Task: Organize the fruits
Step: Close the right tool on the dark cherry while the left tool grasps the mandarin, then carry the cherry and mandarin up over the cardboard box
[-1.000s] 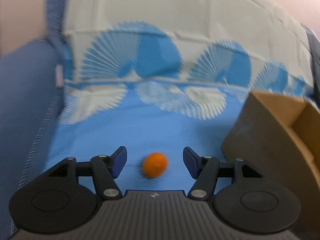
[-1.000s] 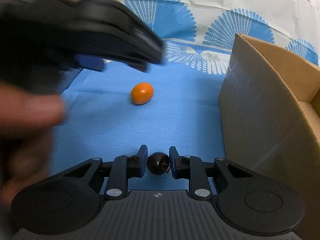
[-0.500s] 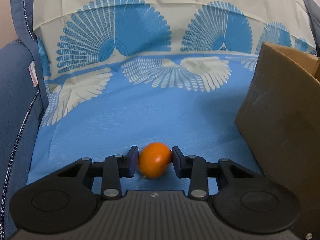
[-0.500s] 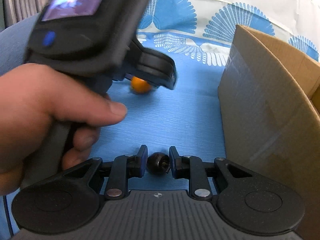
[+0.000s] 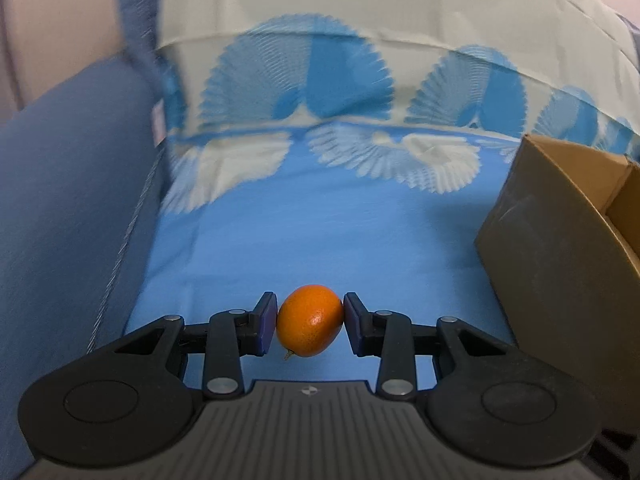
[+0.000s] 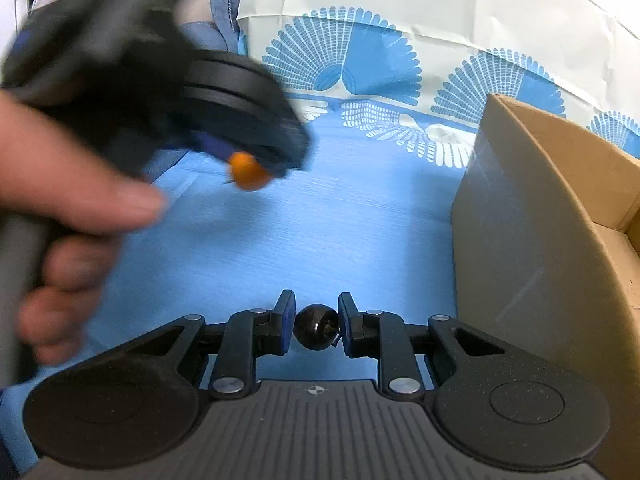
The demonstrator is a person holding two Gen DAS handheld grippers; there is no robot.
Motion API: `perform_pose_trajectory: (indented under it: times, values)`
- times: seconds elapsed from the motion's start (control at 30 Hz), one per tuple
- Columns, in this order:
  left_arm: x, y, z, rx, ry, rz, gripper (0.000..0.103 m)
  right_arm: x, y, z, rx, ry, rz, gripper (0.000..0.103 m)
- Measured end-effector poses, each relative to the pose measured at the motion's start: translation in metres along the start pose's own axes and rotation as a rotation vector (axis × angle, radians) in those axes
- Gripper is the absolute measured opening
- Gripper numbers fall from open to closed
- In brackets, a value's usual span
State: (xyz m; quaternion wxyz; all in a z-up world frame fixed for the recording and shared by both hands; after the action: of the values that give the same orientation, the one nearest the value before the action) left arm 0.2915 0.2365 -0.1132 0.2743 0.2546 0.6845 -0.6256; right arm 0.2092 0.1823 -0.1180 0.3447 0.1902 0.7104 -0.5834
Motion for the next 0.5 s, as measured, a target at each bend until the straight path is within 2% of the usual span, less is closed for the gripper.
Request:
perform_pose_trajectory:
  times: [0.13, 0.23, 0.27, 0.37, 0.5]
  values:
    - [0.022, -0.012, -0.014, 0.001, -0.093, -0.099, 0.040, 0.003, -0.007, -0.001, -0.069, 0.011, -0.037, 0.024]
    - [0.027, -0.017, -0.019, 0.076, -0.171, -0.117, 0.040, 0.010, -0.008, -0.005, -0.142, 0.037, -0.092, 0.025]
    - [0.030, -0.015, -0.019, 0.091, -0.178, -0.139, 0.040, 0.014, -0.007, -0.004, -0.151, 0.054, -0.113, 0.025]
    - [0.038, -0.005, -0.015, 0.060, -0.140, -0.197, 0.040, 0.025, -0.001, -0.002, -0.136, 0.069, -0.168, 0.027]
    - [0.046, 0.007, -0.010, 0.048, -0.116, -0.253, 0.041, 0.029, 0.001, -0.004, -0.149, 0.071, -0.190, 0.027]
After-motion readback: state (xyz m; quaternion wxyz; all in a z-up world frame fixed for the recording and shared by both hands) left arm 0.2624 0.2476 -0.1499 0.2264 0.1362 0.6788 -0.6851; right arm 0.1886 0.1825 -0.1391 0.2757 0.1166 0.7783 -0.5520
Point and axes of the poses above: each gripper's, at about its wrist camera, not at the fingertips, and y roughly the way its jaws point, z to its right, x to its underside, the point moved 7 cm from there along y, roughly the way its jaws point, and after that the axes turned 4 degrees about y, right-handed, at the moved point
